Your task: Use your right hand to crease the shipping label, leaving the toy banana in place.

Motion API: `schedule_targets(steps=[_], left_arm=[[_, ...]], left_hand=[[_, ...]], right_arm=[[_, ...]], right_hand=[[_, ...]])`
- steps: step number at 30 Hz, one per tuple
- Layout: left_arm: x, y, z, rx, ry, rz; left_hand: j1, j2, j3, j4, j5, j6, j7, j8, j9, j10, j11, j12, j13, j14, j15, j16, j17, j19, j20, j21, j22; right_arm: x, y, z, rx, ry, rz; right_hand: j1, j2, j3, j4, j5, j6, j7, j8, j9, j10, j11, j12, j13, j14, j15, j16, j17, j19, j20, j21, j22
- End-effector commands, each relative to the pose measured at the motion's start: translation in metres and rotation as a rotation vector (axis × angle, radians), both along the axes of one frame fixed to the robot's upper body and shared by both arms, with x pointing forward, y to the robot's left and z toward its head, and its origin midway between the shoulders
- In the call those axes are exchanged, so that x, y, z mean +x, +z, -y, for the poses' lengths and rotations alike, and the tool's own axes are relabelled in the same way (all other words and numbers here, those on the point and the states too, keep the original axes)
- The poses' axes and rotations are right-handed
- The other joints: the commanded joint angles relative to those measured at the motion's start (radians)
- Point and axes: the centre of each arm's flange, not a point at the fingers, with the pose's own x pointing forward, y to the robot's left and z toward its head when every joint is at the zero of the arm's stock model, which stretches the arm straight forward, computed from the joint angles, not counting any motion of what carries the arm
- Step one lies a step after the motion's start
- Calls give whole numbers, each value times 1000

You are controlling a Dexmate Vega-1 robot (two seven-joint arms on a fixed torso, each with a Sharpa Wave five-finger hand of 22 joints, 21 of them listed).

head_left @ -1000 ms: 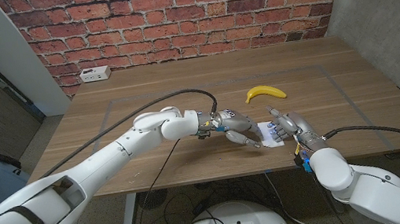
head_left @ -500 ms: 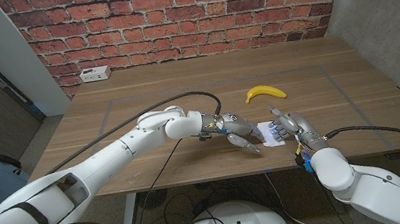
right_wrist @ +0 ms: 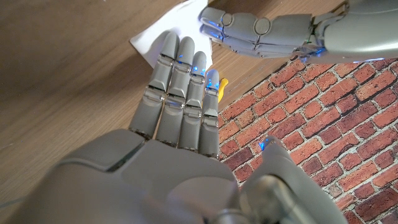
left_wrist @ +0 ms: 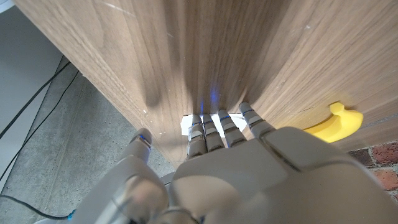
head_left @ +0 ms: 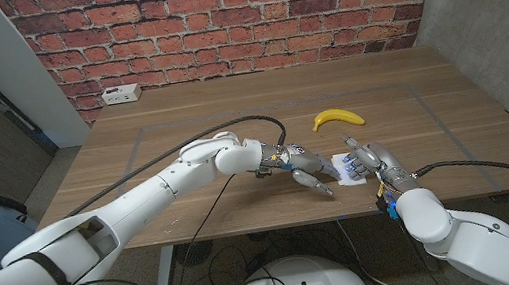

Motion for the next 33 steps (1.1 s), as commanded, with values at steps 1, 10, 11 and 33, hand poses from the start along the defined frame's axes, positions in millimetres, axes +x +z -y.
schedule_targets(steps=[1,10,11,33], left_arm=[[-9,5,-11,-208,-102,78],[-13,11,-26,-409,-194,162],[-12,11,-26,-402,-190,159],[2,16,-12,-269,-147,96]], left_hand=[[-4,15,2,3,9,101,-32,38,3,38,44,28,6,49,38,18,0,15,-2,7,2],[-7,32,9,3,1,241,-23,58,16,131,54,73,39,156,28,39,18,-17,6,2,15],[-7,32,9,3,1,240,-23,57,17,129,56,73,40,153,28,38,19,-20,8,2,15],[19,14,18,-41,-5,234,7,52,22,165,53,107,69,180,8,43,20,24,24,40,34]], right_arm=[[3,1,0,-3,3,-9],[6,3,-1,-7,5,-11],[6,3,-1,-7,6,-11],[5,2,0,7,-11,-17]], right_hand=[[-5,-2,-1,0,6,11,-1,1,3,10,0,-5,2,6,-1,2,5,9,-1,2,2],[-5,-2,-2,0,7,15,-1,0,4,12,0,-8,3,7,-5,3,6,10,-1,1,2],[-5,-2,-2,0,7,15,-1,0,4,12,0,-8,3,8,-6,3,6,10,-1,0,2],[-5,-4,-3,-1,8,21,0,-4,7,17,0,-15,3,14,-1,5,8,10,-1,-2,3]])
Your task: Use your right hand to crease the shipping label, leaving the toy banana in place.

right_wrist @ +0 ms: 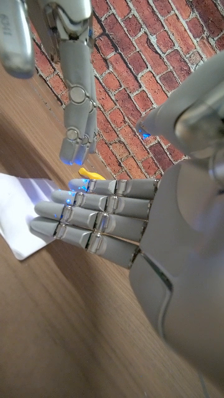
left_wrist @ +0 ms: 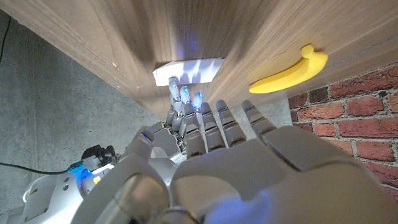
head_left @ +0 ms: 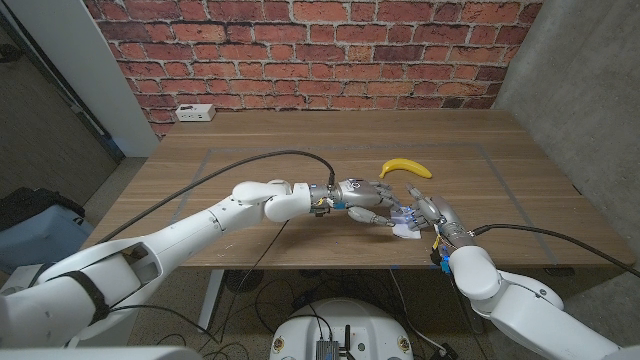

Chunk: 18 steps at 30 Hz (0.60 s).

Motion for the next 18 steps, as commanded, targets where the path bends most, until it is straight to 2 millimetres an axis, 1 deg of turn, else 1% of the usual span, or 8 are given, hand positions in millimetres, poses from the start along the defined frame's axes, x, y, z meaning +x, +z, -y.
schedule_targets(steps=[1,2,3,4,12,13,16,18], left_arm=[[6,3,9,82,29,-35],[7,3,10,90,31,-38],[7,3,11,99,35,-42],[7,3,12,108,38,-42],[6,0,15,162,73,-45],[6,0,16,167,77,-40],[6,-1,17,174,87,-42],[6,-1,18,189,99,-42]], left_hand=[[4,-6,0,-7,-4,50,33,15,-1,45,-2,14,-2,27,-13,9,-3,17,0,15,4],[4,-7,0,-8,-4,56,37,16,-2,52,-4,15,-4,29,-16,8,-4,18,-8,15,4],[3,-8,0,-8,-3,59,38,16,-2,60,-6,17,-5,33,-18,9,-4,19,-8,16,4],[2,-9,-1,-9,-3,67,41,17,-4,74,-18,20,-7,39,-23,9,-6,20,-10,17,4],[-12,-15,-8,-5,-3,115,61,24,-9,128,-21,28,-19,66,-27,10,-11,17,-20,19,4],[-19,-16,-10,-2,-2,133,68,26,-10,145,-10,30,-23,83,-30,13,-11,19,-24,20,4],[-26,-17,-14,1,-2,142,69,25,-11,167,-12,34,-27,104,-28,17,-12,23,-29,22,4],[-31,-19,-16,4,-1,152,77,26,-11,179,-10,35,-29,118,-26,20,-12,24,-29,24,4]], right_arm=[[-1,-1,0,10,-7,-2],[-1,-1,1,7,-7,0],[-1,-1,1,9,-7,0],[-1,-1,1,7,-5,1],[0,-1,2,7,-3,6],[0,-1,2,9,-3,7],[-1,-1,3,8,-2,9],[-2,-2,3,7,-3,10]], right_hand=[[-5,-4,-4,0,8,10,0,-4,2,9,-2,-5,3,12,1,5,4,7,3,-4,1],[-5,-4,-4,0,8,10,0,-4,2,10,-2,-5,3,12,-1,4,4,7,3,-4,1],[-5,-4,-4,0,8,11,0,-4,2,10,-2,-5,3,12,0,4,4,7,3,-4,1],[-5,-4,-4,0,8,11,0,-4,2,10,-2,-5,3,12,0,4,4,7,3,-4,1],[-5,-4,-4,0,9,12,0,-5,3,12,-2,-7,3,11,1,4,4,7,2,-5,1],[-5,-4,-4,0,9,12,0,-6,3,12,-2,-7,3,10,-3,3,5,7,3,-5,1],[-5,-4,-4,0,9,12,0,-6,3,13,-2,-8,3,10,-1,3,5,7,3,-5,1],[-5,-4,-4,0,9,13,0,-7,3,12,-2,-9,3,10,-1,3,5,7,2,-6,1]])
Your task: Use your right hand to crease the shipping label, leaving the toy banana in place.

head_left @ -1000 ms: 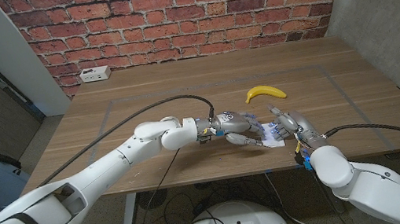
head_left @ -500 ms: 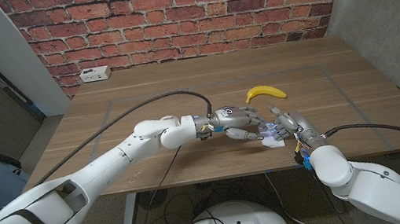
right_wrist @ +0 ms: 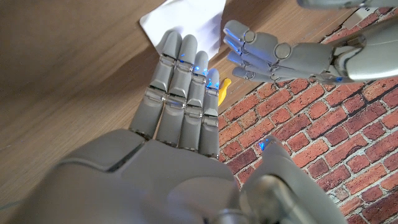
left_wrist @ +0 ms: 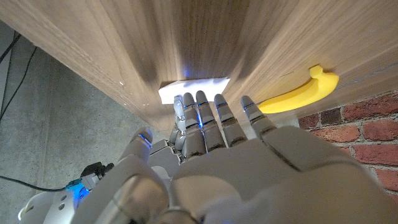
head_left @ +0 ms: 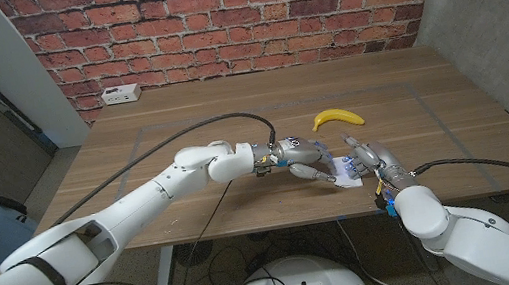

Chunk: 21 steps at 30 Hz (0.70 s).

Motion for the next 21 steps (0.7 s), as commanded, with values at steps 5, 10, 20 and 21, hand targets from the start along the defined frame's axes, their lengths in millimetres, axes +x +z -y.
schedule_targets(steps=[5,10,20,21], left_arm=[[-1,-4,11,123,75,-9],[-1,-7,14,180,106,-12],[-1,-10,20,236,129,-15],[-1,-11,20,237,129,-17]], left_hand=[[-24,-7,-14,10,0,0,5,-10,-2,1,6,-9,-9,13,-6,0,-2,10,-5,8,4],[-33,-11,-20,15,2,-32,4,-28,-3,-17,-4,-24,-14,-3,-10,-10,-3,2,-5,6,3],[-39,-13,-27,22,7,-106,-12,-53,-6,-85,-18,-68,-24,-69,-16,-34,-5,-31,-10,-6,0],[-39,-13,-27,22,7,-108,-11,-53,-6,-86,-18,-69,-24,-69,-15,-34,-5,-30,-10,-6,0]], right_arm=[[-3,0,3,-2,-3,16],[-4,-1,4,1,-8,20],[-7,-2,6,16,-11,51],[-7,-2,7,30,-10,63]], right_hand=[[-5,-3,-4,0,9,14,0,-1,4,5,2,-5,3,11,0,3,6,7,3,-2,1],[-5,-3,-4,0,10,14,0,-3,3,4,2,-8,4,7,0,2,7,7,3,-3,1],[2,4,1,-3,11,7,-1,-11,2,-6,2,-18,4,-4,2,-3,9,1,4,-7,1],[10,10,6,-6,12,-3,-3,-18,0,-14,3,-24,5,-13,-1,-6,11,-12,7,-13,2]])
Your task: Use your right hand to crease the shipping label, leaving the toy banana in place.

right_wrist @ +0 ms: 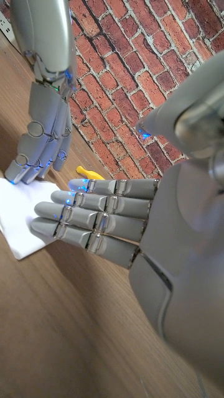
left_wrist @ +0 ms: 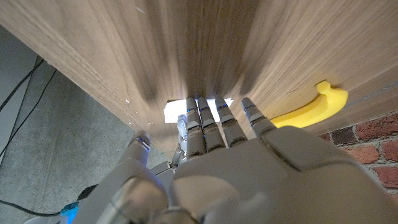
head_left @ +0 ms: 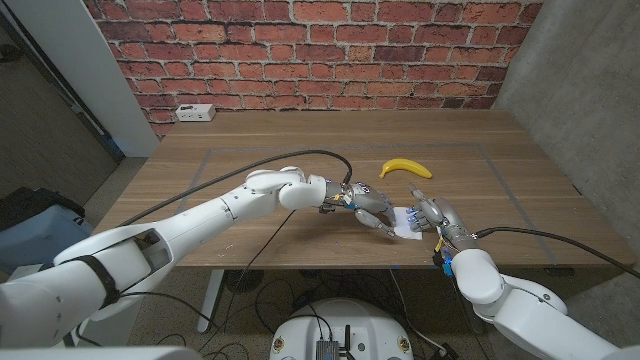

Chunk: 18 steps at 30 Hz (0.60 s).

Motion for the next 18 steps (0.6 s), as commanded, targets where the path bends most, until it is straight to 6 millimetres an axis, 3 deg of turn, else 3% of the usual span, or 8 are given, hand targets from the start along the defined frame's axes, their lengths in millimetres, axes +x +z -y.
schedule_targets(steps=[1,3,8,13,18], left_arm=[[0,-6,6,76,37,-6],[0,-6,6,75,36,-4],[0,-5,7,75,36,-1],[1,-5,8,74,38,-3],[2,-7,7,79,51,-14]], left_hand=[[-6,-1,-4,-2,7,-13,3,-4,1,-8,-3,-4,2,-5,-19,-2,-1,-8,4,-1,3],[-6,-1,-4,-1,7,-15,3,-4,1,-8,-4,-4,2,-5,-19,-1,-1,-7,2,-1,3],[-6,-1,-5,-1,8,-17,-1,-3,1,-11,-6,-7,1,-11,-19,-2,-1,-6,2,0,2],[-5,0,-5,0,9,-24,-6,-3,0,-14,-8,-10,-1,-14,-23,-2,-2,4,-2,4,2],[0,2,-5,-2,11,-68,-25,-10,-2,-48,-17,-30,-6,-40,-29,-6,-5,17,-1,8,-1]], right_arm=[[-3,-2,4,49,6,65],[-3,-6,5,99,33,115],[-5,-12,8,181,38,233],[-3,-17,9,250,66,280],[0,-19,10,295,110,281]], right_hand=[[24,22,16,-13,9,-18,-4,-17,0,-29,0,-19,3,-22,-2,-8,7,-19,11,-16,2],[87,49,52,-50,4,-46,-6,-39,-1,-65,1,-44,7,-68,4,-21,18,-57,20,-35,3],[159,82,93,-95,-19,-125,-25,-83,2,-195,-2,-100,26,-230,1,-71,53,-134,39,-70,5],[184,89,106,-110,-19,-193,-53,-100,0,-308,-14,-138,34,-377,17,-119,65,-201,43,-97,3],[191,83,119,-116,-18,-250,-41,-108,-5,-393,-10,-160,29,-459,42,-143,44,-199,51,-99,-4]])
